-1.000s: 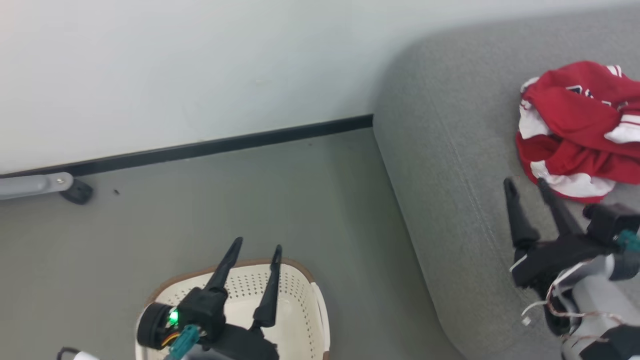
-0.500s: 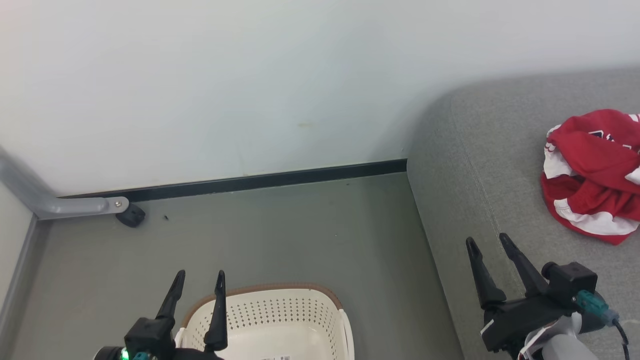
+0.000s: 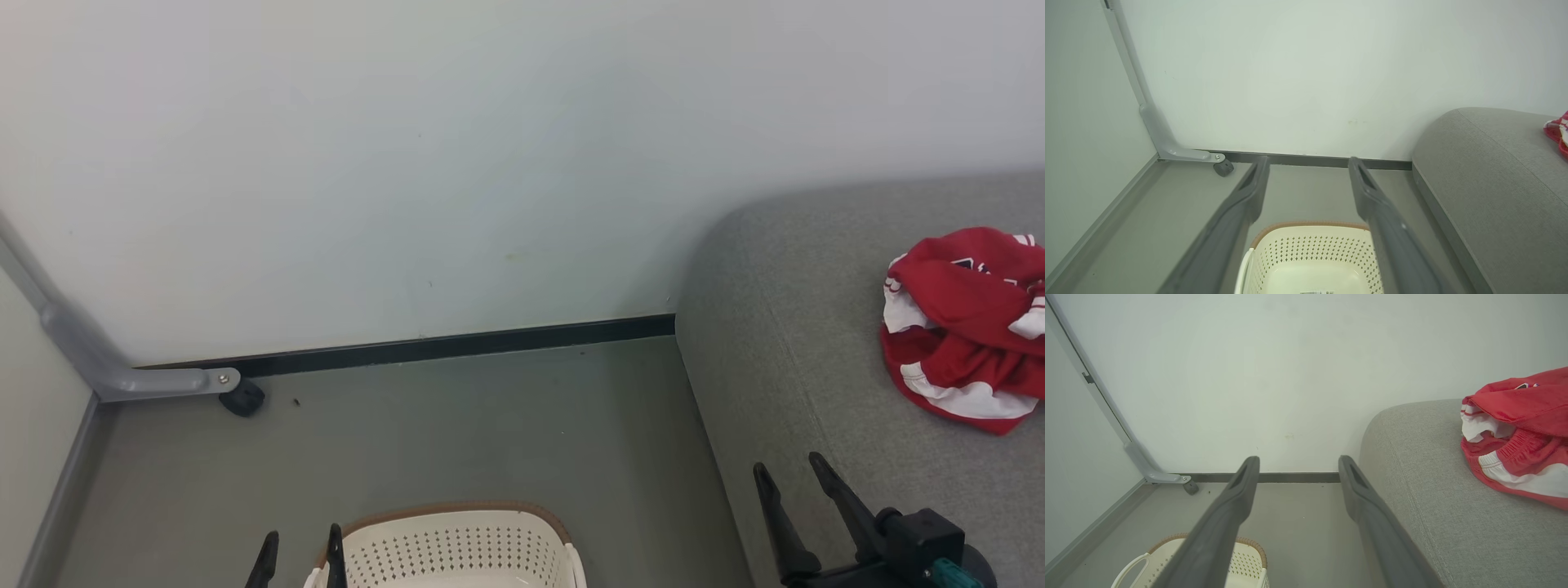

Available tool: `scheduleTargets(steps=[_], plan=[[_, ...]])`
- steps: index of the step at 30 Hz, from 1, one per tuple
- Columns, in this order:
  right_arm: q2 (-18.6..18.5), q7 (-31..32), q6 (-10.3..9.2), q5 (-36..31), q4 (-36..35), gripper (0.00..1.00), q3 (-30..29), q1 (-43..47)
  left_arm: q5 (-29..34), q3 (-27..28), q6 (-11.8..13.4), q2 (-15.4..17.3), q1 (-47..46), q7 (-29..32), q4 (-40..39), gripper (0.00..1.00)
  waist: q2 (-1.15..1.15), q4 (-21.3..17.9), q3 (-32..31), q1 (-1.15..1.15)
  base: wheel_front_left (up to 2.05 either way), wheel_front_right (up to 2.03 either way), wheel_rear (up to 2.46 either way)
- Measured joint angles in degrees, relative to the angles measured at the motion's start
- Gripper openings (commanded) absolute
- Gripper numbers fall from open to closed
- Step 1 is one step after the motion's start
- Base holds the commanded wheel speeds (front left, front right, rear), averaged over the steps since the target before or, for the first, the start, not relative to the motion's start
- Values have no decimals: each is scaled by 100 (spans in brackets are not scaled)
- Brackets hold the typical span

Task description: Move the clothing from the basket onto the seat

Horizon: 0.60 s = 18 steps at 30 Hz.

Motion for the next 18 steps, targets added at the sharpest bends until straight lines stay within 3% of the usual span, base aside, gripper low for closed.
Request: scheduleTargets(steps=[18], plan=[[-275,0,-269,-197,-920,100,-140,486,68,192,0,-148,317,-2,5,100,0,81,-216,1,0,0,0]])
